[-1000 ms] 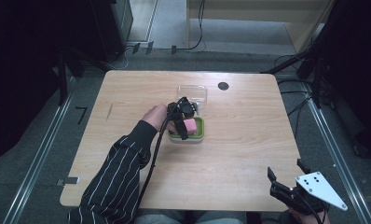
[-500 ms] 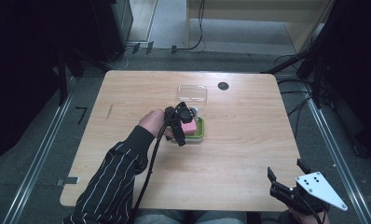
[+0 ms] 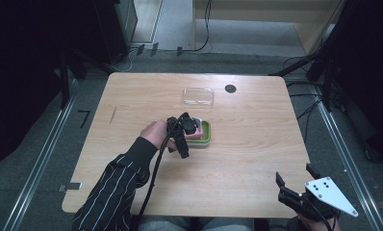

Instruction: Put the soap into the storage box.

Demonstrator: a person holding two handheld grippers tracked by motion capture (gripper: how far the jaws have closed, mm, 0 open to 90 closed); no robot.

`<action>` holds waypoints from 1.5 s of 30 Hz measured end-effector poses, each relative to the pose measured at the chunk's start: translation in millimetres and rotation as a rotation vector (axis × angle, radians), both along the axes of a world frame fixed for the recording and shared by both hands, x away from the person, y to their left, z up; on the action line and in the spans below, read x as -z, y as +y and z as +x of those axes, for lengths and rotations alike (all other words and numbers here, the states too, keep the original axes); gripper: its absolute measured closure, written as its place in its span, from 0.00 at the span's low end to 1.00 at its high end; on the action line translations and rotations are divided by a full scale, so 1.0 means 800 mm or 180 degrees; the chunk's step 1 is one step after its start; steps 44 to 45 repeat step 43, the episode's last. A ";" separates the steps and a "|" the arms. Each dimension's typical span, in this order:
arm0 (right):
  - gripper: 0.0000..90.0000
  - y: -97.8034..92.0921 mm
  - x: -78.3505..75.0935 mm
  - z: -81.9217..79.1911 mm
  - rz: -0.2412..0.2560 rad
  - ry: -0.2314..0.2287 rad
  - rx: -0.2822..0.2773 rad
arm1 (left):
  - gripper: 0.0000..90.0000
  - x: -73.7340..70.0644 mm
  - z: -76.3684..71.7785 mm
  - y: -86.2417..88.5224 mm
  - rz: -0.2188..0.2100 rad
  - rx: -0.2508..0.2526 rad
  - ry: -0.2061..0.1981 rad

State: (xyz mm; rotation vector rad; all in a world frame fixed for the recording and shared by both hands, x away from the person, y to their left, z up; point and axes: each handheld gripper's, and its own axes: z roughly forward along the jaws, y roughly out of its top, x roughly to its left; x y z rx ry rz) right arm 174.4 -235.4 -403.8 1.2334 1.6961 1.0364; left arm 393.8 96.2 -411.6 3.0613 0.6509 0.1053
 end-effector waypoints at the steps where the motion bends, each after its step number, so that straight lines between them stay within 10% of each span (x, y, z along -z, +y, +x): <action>1: 0.15 0.000 0.000 0.000 0.0001 0.0001 0.0000 | 0.05 0.000 -0.002 0.001 0.0014 0.0009 0.0001; 45: 0.15 0.000 0.000 0.000 0.0000 0.0010 -0.0001 | 0.04 0.052 -0.090 0.061 0.0079 -0.0341 0.0191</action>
